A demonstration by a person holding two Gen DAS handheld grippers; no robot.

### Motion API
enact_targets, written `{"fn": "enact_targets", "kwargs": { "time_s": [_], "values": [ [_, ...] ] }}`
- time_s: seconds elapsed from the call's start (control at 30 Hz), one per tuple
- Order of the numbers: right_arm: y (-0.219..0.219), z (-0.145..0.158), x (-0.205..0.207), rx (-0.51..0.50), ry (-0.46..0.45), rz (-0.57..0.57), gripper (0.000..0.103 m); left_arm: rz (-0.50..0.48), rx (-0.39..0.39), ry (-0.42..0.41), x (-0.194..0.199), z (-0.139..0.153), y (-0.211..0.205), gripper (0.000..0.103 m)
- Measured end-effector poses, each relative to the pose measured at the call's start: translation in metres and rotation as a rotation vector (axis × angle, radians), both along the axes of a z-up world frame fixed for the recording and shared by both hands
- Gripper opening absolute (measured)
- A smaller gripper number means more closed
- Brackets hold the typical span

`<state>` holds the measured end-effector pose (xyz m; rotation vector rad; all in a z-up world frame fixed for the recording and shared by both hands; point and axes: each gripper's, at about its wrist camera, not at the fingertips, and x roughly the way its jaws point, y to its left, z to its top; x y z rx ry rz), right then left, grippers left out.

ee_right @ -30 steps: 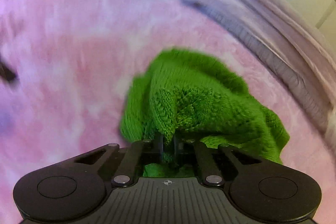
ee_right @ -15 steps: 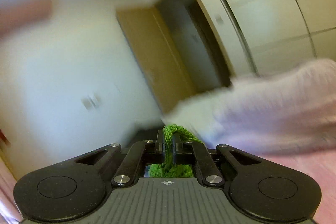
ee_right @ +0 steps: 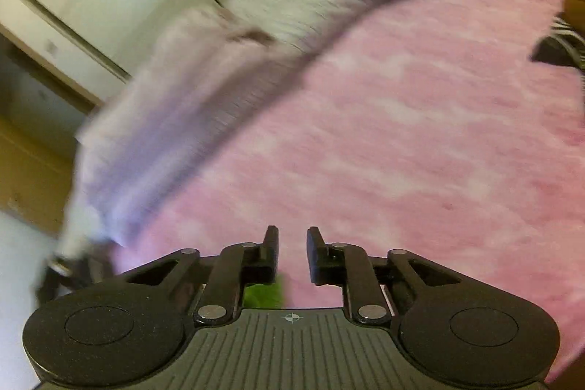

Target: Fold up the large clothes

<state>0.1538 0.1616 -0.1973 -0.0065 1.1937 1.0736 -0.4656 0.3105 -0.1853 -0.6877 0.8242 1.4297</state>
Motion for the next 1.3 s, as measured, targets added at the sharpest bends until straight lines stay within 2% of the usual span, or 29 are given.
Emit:
{"fn": "enact_targets", "kwargs": {
  "time_s": [0.03, 0.1, 0.17, 0.33, 0.43, 0.53, 0.67, 0.73, 0.83, 0.87, 0.9, 0.93, 0.97, 1.0, 1.13, 1.23, 1.27, 1.3],
  "values": [
    [-0.005, -0.01, -0.002, -0.03, -0.007, 0.037, 0.024, -0.023, -0.014, 0.004, 0.008, -0.011, -0.002, 0.092],
    [-0.008, -0.028, -0.015, -0.069, -0.076, 0.115, 0.032, -0.073, -0.048, 0.024, 0.025, -0.034, -0.002, 0.091],
    [-0.012, -0.045, -0.039, -0.09, -0.113, 0.186, 0.039, -0.123, -0.069, 0.031, 0.04, -0.054, 0.001, 0.09],
    [0.017, -0.089, -0.113, -0.09, -0.066, 0.392, 0.047, -0.237, -0.083, 0.012, 0.054, -0.088, 0.03, 0.086],
    [0.03, -0.099, -0.156, -0.074, -0.052, 0.486, 0.051, -0.335, -0.072, -0.005, 0.065, -0.098, 0.052, 0.086],
    [0.046, -0.114, -0.193, -0.064, -0.013, 0.523, 0.052, -0.435, -0.068, -0.016, 0.076, -0.107, 0.08, 0.086],
    [0.073, -0.133, -0.224, -0.06, 0.04, 0.512, 0.054, -0.532, -0.084, -0.033, 0.087, -0.126, 0.117, 0.085],
    [0.088, -0.143, -0.236, -0.073, 0.037, 0.471, 0.054, -0.577, -0.113, -0.032, 0.093, -0.139, 0.134, 0.081],
    [0.106, -0.157, -0.248, -0.111, 0.032, 0.449, 0.052, -0.638, -0.168, -0.049, 0.099, -0.158, 0.154, 0.062],
    [0.109, -0.156, -0.249, -0.101, 0.016, 0.445, 0.043, -0.658, -0.182, -0.05, 0.1, -0.161, 0.158, 0.04],
    [0.113, -0.152, -0.25, -0.107, -0.026, 0.446, 0.01, -0.693, -0.198, -0.067, 0.101, -0.161, 0.163, 0.023],
    [0.119, -0.145, -0.251, -0.125, -0.06, 0.462, 0.005, -0.71, -0.205, -0.089, 0.101, -0.159, 0.166, 0.022],
    [0.127, -0.135, -0.248, -0.133, -0.094, 0.463, 0.005, -0.717, -0.198, -0.119, 0.099, -0.154, 0.17, 0.011],
    [0.134, -0.122, -0.245, -0.109, -0.119, 0.462, 0.005, -0.728, -0.179, -0.159, 0.098, -0.145, 0.177, 0.006],
    [0.186, -0.061, -0.225, 0.057, -0.265, 0.468, 0.005, -0.708, -0.022, -0.269, 0.108, -0.097, 0.225, 0.006],
    [0.245, -0.031, -0.203, 0.166, -0.356, 0.394, 0.005, -0.656, 0.098, -0.324, 0.127, -0.063, 0.276, 0.008],
    [0.263, -0.026, -0.194, 0.197, -0.366, 0.349, 0.005, -0.626, 0.117, -0.332, 0.135, -0.056, 0.291, 0.018],
    [0.28, -0.024, -0.185, 0.202, -0.364, 0.306, 0.008, -0.591, 0.125, -0.33, 0.142, -0.052, 0.305, 0.038]
  ]
}}
